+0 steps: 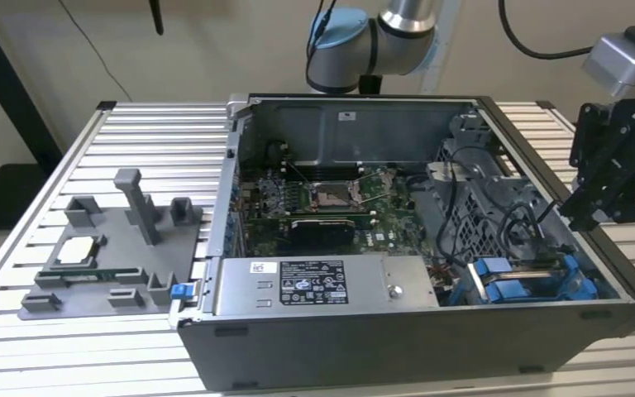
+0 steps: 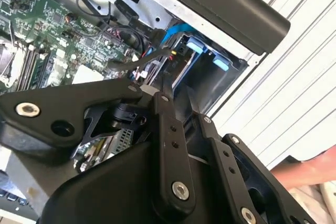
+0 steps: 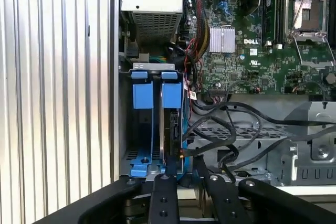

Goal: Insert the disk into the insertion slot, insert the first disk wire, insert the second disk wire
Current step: 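Insert the second disk wire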

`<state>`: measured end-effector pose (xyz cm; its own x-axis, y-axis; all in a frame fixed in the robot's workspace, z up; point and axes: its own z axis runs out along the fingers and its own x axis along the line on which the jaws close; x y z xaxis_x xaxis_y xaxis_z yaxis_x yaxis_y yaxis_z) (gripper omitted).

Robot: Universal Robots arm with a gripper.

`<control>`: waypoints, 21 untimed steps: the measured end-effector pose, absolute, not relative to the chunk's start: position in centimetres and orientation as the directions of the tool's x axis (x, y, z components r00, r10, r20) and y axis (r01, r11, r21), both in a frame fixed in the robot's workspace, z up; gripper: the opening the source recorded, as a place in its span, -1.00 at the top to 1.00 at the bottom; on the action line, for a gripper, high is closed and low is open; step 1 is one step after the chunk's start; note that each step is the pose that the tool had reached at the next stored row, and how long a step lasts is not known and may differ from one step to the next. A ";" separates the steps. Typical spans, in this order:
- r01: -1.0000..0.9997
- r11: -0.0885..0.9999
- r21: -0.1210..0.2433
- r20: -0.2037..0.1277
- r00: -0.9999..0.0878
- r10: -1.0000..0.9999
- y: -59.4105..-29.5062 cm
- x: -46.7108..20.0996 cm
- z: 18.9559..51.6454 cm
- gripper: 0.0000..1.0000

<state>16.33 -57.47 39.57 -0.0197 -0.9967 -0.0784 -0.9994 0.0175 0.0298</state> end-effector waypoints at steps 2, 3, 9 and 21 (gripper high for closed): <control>-0.999 0.017 0.030 -0.078 -0.020 -0.997 -57.4 16.9 39.6 -1.00; -0.999 0.017 0.030 -0.078 -0.020 -0.997 -57.3 17.2 39.6 -1.00; -0.999 0.017 0.030 -0.096 -0.020 -0.995 -56.6 18.1 39.5 -1.00; -0.999 0.015 0.042 -0.147 -0.021 -0.989 -56.3 18.9 38.9 -1.00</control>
